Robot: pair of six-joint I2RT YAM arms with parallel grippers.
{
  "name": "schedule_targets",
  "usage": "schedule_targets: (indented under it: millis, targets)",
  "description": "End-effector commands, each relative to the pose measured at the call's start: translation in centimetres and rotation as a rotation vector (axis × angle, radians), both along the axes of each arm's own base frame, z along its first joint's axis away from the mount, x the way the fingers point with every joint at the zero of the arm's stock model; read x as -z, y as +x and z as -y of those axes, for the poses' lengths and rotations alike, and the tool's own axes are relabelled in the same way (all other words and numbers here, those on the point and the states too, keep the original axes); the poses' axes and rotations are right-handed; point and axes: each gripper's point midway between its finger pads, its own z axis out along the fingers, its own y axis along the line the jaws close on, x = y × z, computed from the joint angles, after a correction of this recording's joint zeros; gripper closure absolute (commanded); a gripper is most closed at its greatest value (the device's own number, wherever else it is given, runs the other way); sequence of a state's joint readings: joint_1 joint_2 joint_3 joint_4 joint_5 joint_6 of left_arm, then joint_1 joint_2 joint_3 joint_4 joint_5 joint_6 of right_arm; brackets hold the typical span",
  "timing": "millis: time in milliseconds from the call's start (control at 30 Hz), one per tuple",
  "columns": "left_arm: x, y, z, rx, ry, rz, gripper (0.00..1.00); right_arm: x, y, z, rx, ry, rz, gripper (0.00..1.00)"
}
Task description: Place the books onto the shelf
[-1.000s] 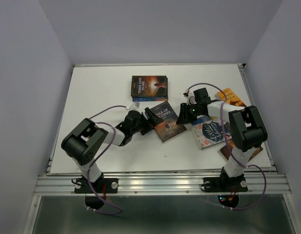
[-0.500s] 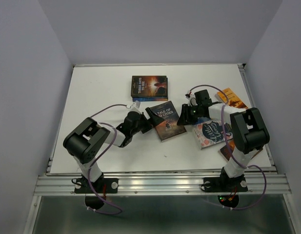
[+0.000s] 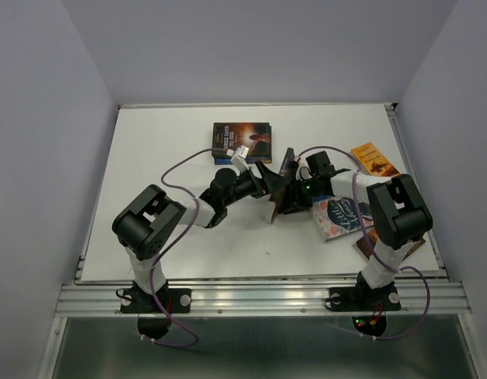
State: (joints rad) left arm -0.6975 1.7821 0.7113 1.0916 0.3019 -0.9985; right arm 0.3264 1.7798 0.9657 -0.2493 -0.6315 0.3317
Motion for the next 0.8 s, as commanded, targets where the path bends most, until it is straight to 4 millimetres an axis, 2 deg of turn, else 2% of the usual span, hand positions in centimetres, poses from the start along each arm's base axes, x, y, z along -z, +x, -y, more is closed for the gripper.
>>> schedule_targets:
  millis: [0,67,100,200,367,567,667,700,767]
  targets:
    - [-6.4,-6.7,4.9,0.356,-0.137,0.109,0.02,-0.5,-3.7,-4.1,-0.151,0.114,-0.057,0.68]
    - [-4.6,-6.1,5.0,0.345,-0.042,0.111,0.04,-0.7,-3.5,-4.0,-0.146,0.109,-0.044,0.67]
    - [-2.6,-5.9,4.9,0.338,0.031,0.045,0.05,-0.7,-3.2,-3.8,-0.134,0.106,-0.041,0.67]
    - [0.3,-4.7,4.1,0.298,0.17,-0.014,0.12,-0.9,-3.2,-3.6,-0.128,0.101,-0.035,0.67]
    - [3.5,-3.8,3.8,0.3,0.36,-0.055,0.06,-1.3,-2.6,-3.5,-0.114,0.085,-0.004,0.66]
    - [1.6,-3.2,5.4,0.331,0.357,0.011,0.04,-1.7,-2.7,-3.6,-0.134,0.095,0.004,0.65]
    - [2.0,-3.3,5.8,0.346,0.402,0.015,0.04,-1.8,-2.5,-3.7,-0.134,0.095,0.01,0.65]
    - [2.0,-3.3,6.0,0.352,0.408,0.019,0.06,-1.8,-2.4,-3.7,-0.133,0.094,0.014,0.65]
    - [2.5,-3.5,6.0,0.359,0.423,0.0,0.39,-2.0,-2.3,-3.7,-0.133,0.098,0.018,0.65]
